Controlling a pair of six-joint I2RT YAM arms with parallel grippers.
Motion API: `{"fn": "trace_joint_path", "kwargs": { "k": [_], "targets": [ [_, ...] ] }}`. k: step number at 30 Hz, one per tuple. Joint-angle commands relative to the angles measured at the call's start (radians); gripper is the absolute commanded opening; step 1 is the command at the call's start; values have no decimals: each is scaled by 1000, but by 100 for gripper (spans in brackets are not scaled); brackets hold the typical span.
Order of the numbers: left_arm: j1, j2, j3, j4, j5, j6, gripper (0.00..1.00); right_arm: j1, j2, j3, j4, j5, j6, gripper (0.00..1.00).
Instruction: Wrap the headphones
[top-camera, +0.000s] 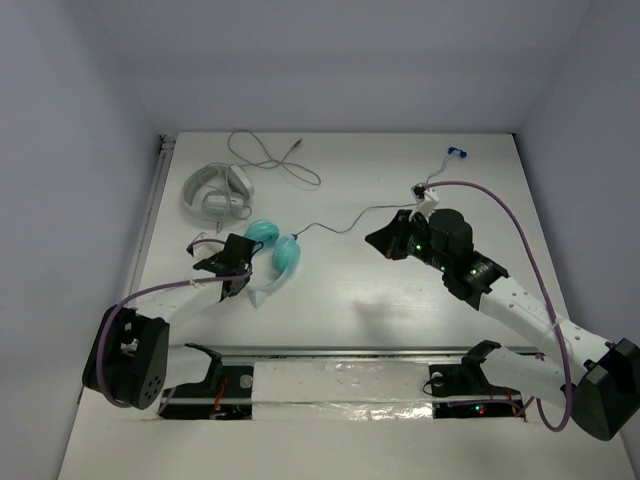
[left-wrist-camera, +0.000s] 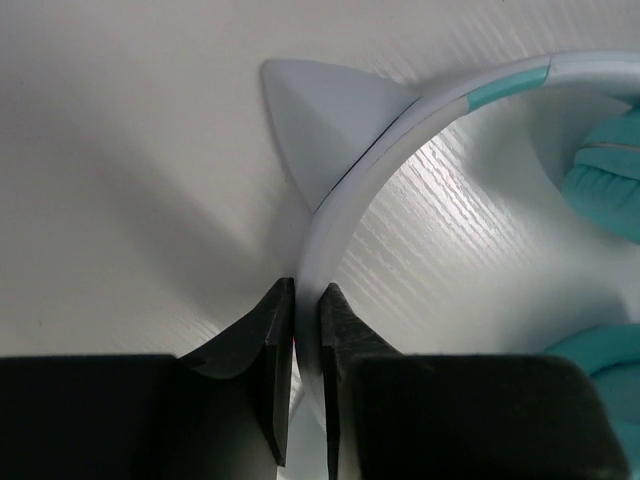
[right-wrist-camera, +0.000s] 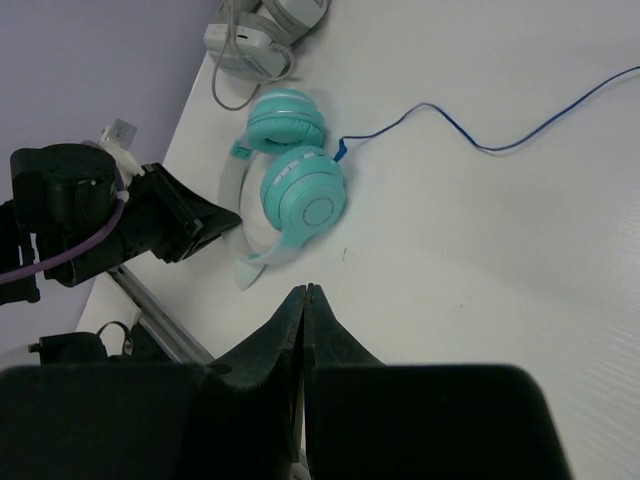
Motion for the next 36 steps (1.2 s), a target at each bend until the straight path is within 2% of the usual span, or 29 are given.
{"fn": "trace_joint_path", "kwargs": {
  "k": [1, 5, 9, 11, 16, 17, 18, 21, 23, 27, 29, 33, 36],
  "targets": [
    [-3, -14, 0, -57, 30, 71, 0, 7, -9, 13, 36, 25, -20, 2],
    [-15, -101, 18, -103, 58, 177, 0, 7, -22, 5, 37, 42, -19, 1],
    [-38, -280, 101, -129, 90, 286, 0, 7, -45, -1, 51, 42, -23, 0],
    [-38, -302, 155, -138, 111, 346, 0, 7, -56, -9, 63, 31, -30, 0],
    [-47, -207, 415, -131, 223, 490, 0, 7, -58, -24, 97, 7, -43, 0],
    [-47, -184, 451, -108, 307, 520, 0, 7, -59, -33, 100, -9, -45, 0],
    [-47, -130, 541, -114, 332, 563, 0, 7, -61, -39, 108, -12, -43, 0],
    [-47, -37, 703, -131, 424, 625, 0, 7, -73, -67, 175, 6, -48, 6],
    [-47, -20, 747, -103, 511, 643, 0, 7, -75, -78, 203, 51, -54, 13],
    [-47, 11, 827, -97, 559, 679, 0, 7, -44, -73, 226, 157, -92, 20],
    [-47, 17, 842, -92, 593, 698, 0, 7, -10, -72, 238, 193, -112, 27],
    [-47, 24, 860, -57, 662, 702, 0, 7, 33, -64, 251, 315, -149, 31],
    [-47, 29, 870, -39, 710, 705, 0, -13, 80, -50, 261, 350, -171, 36]
  ]
}}
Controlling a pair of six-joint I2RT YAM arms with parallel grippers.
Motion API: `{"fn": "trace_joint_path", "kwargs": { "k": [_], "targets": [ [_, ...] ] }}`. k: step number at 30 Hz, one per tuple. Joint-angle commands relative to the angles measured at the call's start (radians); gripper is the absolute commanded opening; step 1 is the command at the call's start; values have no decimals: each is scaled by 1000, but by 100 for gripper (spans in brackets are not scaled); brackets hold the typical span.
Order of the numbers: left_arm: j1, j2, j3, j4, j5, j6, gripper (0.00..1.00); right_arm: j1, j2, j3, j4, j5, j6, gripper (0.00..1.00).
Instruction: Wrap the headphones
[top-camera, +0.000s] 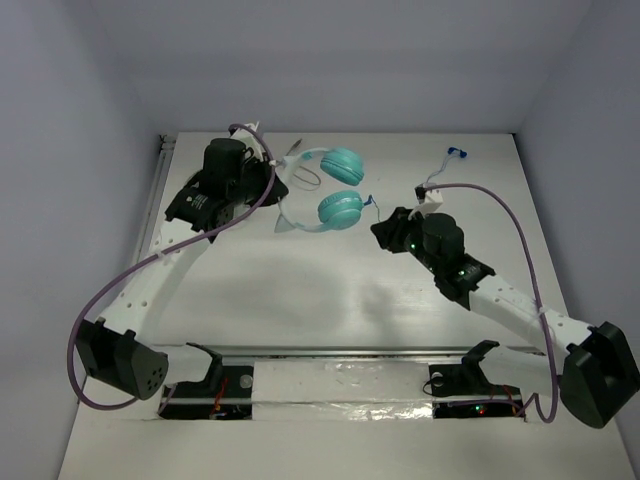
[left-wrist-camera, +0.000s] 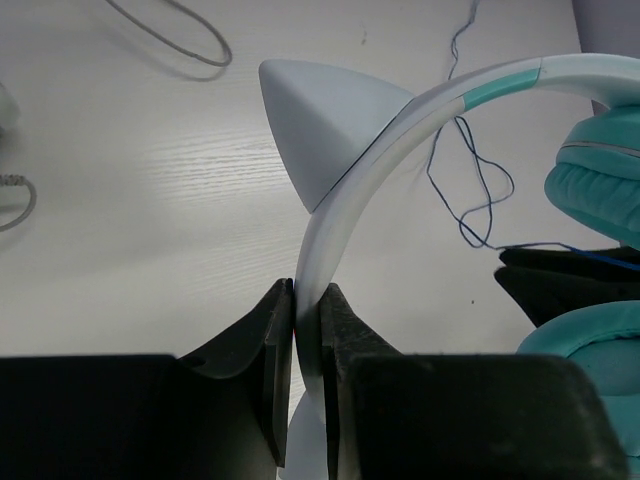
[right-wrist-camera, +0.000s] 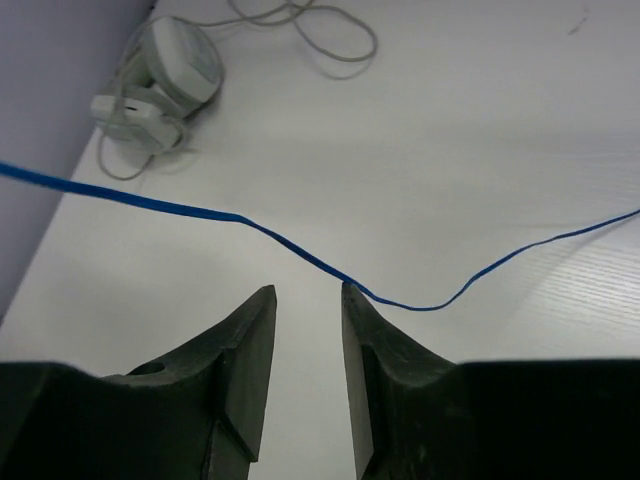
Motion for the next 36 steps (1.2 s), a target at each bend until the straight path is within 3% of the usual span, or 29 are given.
{"fn": "trace_joint_path", "kwargs": {
  "k": [1, 6, 9, 18, 24, 32, 34, 36],
  "targets": [
    [-3, -11, 70, 108, 110, 6, 0, -11, 39, 31, 97, 111, -60, 40],
    [-3, -17, 74, 127, 145, 6, 0, -49, 124, 39, 137, 136, -78, 44],
    [-3, -19, 82, 115, 135, 9, 0, -60, 129, 33, 157, 186, -90, 52],
    [-3, 4, 131, 121, 205, -20, 0, -90, 243, 10, 386, 54, -172, 55],
    [60, 27, 195, 84, 325, -32, 0, -144, 296, -12, 564, -47, -228, 51],
    [166, -2, 215, 101, 438, -67, 0, -209, 339, 45, 565, -153, -255, 48],
    [189, -13, 231, 102, 428, -69, 0, -209, 340, 71, 523, -234, -241, 29],
    [198, -13, 254, 113, 394, -77, 0, -209, 331, 74, 501, -390, -204, 24]
  ]
}}
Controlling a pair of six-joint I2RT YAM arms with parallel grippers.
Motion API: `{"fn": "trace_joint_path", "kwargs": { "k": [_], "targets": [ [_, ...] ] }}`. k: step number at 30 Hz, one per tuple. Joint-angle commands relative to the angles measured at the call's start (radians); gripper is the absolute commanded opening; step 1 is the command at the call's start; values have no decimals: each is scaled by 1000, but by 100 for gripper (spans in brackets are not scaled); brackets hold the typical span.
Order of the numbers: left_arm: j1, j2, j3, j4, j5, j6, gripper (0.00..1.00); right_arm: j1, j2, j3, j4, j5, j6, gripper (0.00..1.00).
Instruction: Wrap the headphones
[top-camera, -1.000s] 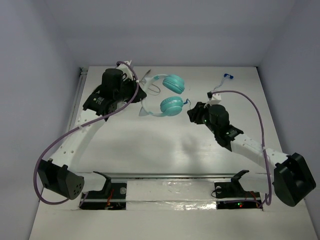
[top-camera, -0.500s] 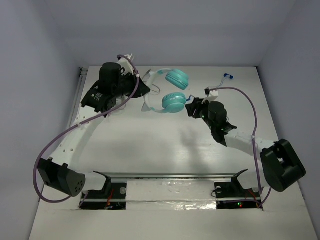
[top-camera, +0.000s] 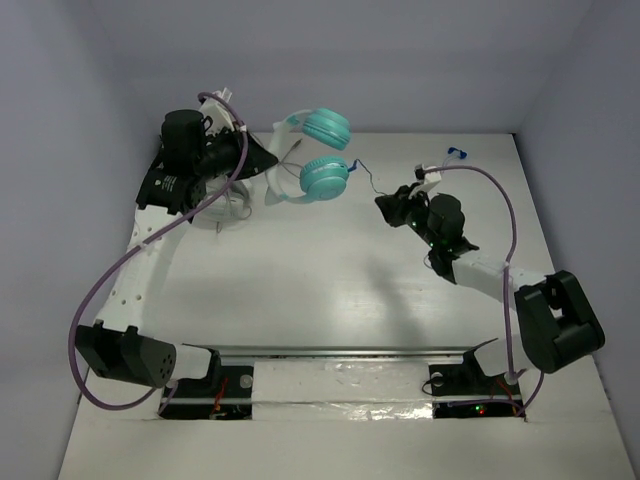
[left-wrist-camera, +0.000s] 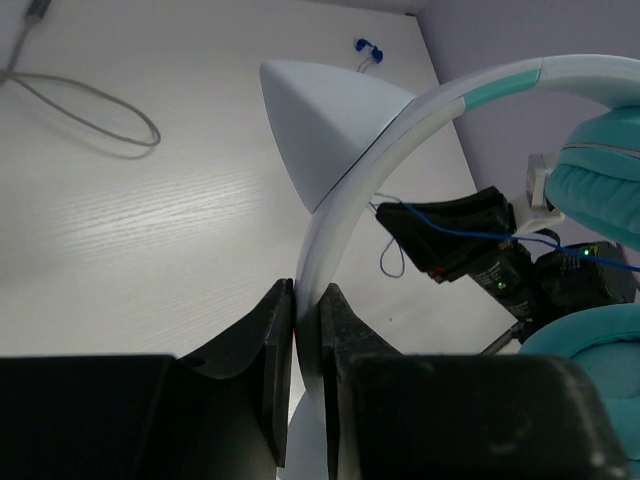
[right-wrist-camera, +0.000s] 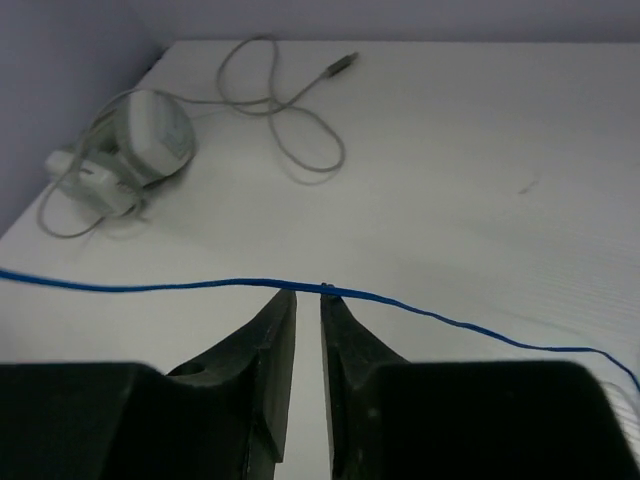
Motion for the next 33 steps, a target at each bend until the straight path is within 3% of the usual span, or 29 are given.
{"fn": "trace_joint_path", "kwargs": {
  "k": [1, 4, 7, 9, 12, 15, 18, 19, 20, 23, 28, 33],
  "targets": [
    [10, -52, 97, 95, 28, -47, 0, 0, -20, 30, 35, -240, 80, 21],
    [10, -41, 83, 154, 8, -80, 0, 0, -70, -39, 130, -391, 217, 3],
    [19, -26, 80, 188, 4, -105, 0, 0, -139, -104, 185, -463, 297, 0],
    [19, -26, 84, 203, 31, -128, 0, 0, -214, -138, 169, -345, 292, 0],
    [29, -41, 110, 164, 5, -113, 0, 0, -282, -106, 0, -145, 228, 1],
    [39, -56, 112, 139, -22, -91, 0, 0, -380, -133, -14, -60, 234, 7],
    [50, -53, 100, 136, -29, -91, 0, 0, -462, -167, -29, 25, 231, 36],
    [50, -55, 94, 141, -22, -94, 0, 0, -460, -152, -79, 56, 204, 53],
    [50, -58, 78, 151, -13, -108, 0, 0, -433, -139, -95, 92, 188, 59],
    [50, -67, 64, 150, -28, -120, 0, 0, -323, -89, -104, 65, 116, 64],
    [50, -83, 44, 158, -39, -139, 0, 0, -201, -11, -115, -75, -36, 64],
    [50, -78, 54, 156, -1, -148, 0, 0, -66, 100, -147, 66, -125, 66]
  ]
}}
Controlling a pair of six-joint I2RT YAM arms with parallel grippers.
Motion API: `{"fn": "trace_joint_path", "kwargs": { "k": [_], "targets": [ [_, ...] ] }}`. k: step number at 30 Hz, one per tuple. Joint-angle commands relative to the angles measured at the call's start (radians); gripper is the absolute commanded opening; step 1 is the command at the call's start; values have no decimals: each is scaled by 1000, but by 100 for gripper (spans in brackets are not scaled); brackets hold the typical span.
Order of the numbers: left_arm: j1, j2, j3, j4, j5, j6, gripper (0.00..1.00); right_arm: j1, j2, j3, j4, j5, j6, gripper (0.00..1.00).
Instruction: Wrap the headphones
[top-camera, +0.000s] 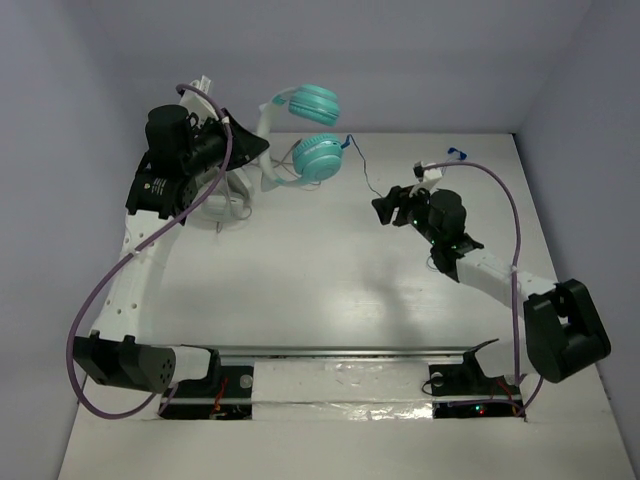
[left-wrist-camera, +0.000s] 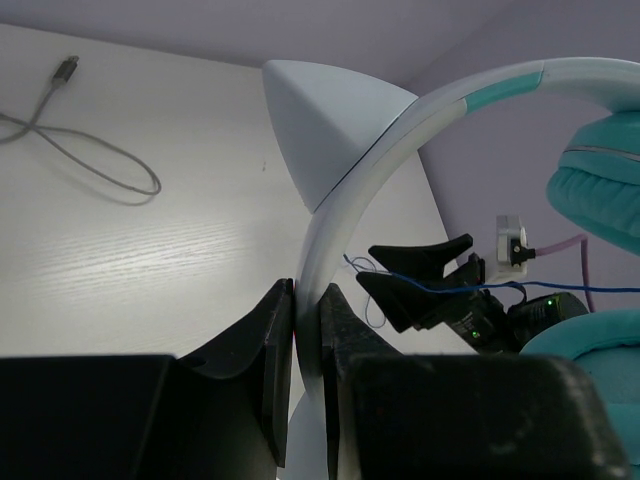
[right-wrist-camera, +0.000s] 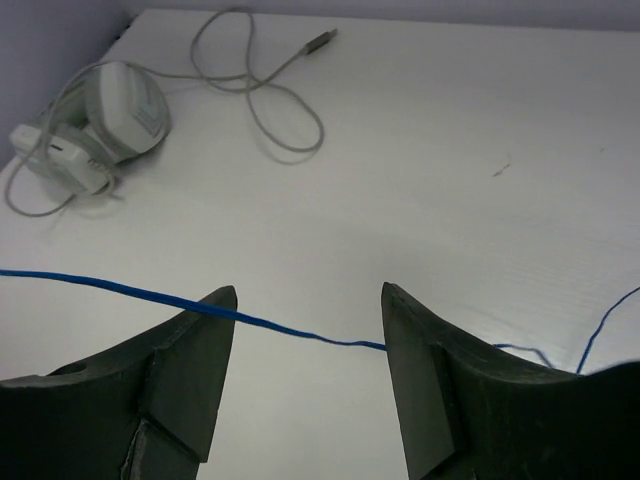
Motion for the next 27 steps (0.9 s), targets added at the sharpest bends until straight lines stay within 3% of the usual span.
{"fn": "trace_joint_path", "kwargs": {
  "k": [1, 9, 15, 19, 27],
  "targets": [
    [4, -51, 16, 80, 34, -40, 0, 0, 39, 86, 50, 87, -102, 66],
    [13, -51, 65, 93, 68, -81, 0, -48, 169, 219, -6, 27, -106, 63],
    [22, -19, 252, 78, 115, -128, 0, -73, 240, 247, 66, -102, -6, 61],
    [31, -9, 336, 58, 125, -135, 0, -73, 252, 212, 165, -140, 22, 59],
    [53, -14, 290, 129, 122, -186, 0, -73, 264, 106, 272, -207, 102, 58]
  ]
}}
